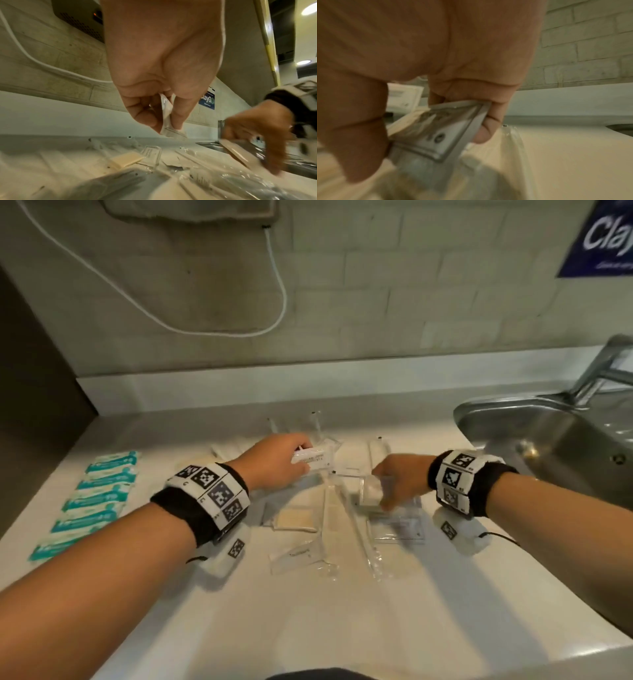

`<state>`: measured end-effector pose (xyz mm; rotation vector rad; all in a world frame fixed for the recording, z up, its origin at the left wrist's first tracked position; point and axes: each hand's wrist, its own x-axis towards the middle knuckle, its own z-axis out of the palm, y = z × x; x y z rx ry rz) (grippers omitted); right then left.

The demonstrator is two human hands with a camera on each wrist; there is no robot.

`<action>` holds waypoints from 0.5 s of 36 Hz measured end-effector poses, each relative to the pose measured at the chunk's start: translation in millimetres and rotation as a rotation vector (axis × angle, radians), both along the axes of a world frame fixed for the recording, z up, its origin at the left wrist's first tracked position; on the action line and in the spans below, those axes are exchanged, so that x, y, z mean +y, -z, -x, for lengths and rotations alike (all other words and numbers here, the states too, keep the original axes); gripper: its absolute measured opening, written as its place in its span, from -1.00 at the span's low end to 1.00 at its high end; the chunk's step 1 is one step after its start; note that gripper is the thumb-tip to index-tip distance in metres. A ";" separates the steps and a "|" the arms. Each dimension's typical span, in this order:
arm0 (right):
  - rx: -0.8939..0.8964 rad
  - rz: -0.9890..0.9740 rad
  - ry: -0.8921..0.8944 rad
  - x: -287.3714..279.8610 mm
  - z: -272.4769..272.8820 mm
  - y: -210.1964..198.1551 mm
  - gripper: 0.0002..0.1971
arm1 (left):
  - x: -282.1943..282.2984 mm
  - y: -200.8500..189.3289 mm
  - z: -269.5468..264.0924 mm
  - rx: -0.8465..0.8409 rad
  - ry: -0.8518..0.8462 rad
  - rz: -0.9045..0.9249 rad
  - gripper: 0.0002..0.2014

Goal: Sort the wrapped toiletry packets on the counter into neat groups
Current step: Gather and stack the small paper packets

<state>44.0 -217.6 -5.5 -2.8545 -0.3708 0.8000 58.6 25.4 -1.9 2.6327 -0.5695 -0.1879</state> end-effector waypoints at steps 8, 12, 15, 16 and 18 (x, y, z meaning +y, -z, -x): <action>-0.025 0.095 -0.207 -10.2 22.1 21.1 -0.48 | -24.4 2.3 -10.6 -0.037 -0.156 0.026 -0.74; -0.057 0.149 -0.282 -6.8 22.7 17.9 -0.47 | -25.3 1.9 -8.8 -0.042 -0.223 -0.005 -0.74; -0.055 0.176 -0.319 -4.0 20.0 22.1 -0.53 | -22.7 -0.1 -7.7 -0.042 -0.266 -0.014 -0.72; -0.050 0.191 -0.333 -2.4 19.1 23.8 -0.57 | -21.2 -0.7 -7.7 -0.042 -0.285 -0.014 -0.71; -0.036 0.218 -0.373 1.3 18.4 24.8 -0.61 | -16.8 -2.8 -7.3 -0.037 -0.326 -0.010 -0.71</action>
